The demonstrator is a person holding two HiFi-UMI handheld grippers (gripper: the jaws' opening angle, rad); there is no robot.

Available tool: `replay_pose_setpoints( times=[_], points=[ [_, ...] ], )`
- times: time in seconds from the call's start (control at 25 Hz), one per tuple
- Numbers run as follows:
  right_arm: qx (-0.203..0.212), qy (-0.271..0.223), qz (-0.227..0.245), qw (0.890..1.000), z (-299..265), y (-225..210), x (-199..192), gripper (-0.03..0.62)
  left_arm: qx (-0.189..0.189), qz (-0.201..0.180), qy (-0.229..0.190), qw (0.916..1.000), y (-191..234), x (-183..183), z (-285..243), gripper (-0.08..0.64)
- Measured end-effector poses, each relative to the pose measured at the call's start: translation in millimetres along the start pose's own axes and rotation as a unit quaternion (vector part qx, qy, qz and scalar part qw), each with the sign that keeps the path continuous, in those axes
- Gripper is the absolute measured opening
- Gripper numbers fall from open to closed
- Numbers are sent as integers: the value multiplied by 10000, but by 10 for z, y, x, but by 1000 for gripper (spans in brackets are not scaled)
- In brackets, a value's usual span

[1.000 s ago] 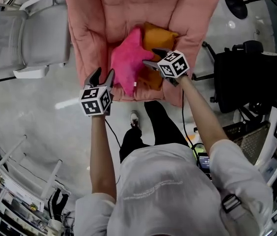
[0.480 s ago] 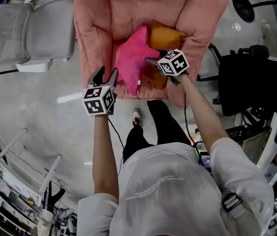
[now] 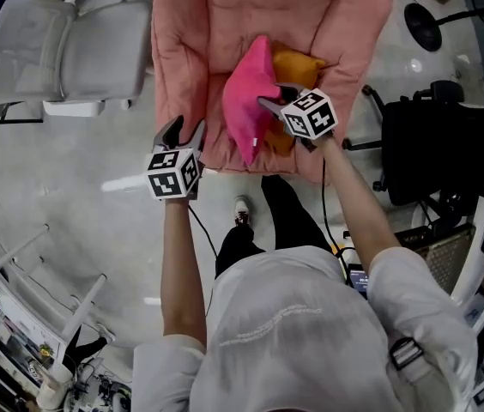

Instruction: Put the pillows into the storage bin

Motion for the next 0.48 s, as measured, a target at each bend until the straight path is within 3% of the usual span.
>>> replay_pose_setpoints(
  times=[0.24,0.48],
  points=[
    [-567,-712,187,9957,580,504,167,181,-317,-349,-463,9978,-41,93,444,230],
    [-1130,-1484,364,9818,1318,1250,98,179,-808,-801,-857,9898,-144,-21,1045,230]
  ],
)
Point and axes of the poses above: the fingertips, and each gripper's own axes: z backward along the fingers, y to its left, x out of its top, the point moved 9 cm from there along z, backward along the fingers, and after that the axes turned 15 degrees about x, right-handed, at the moved point
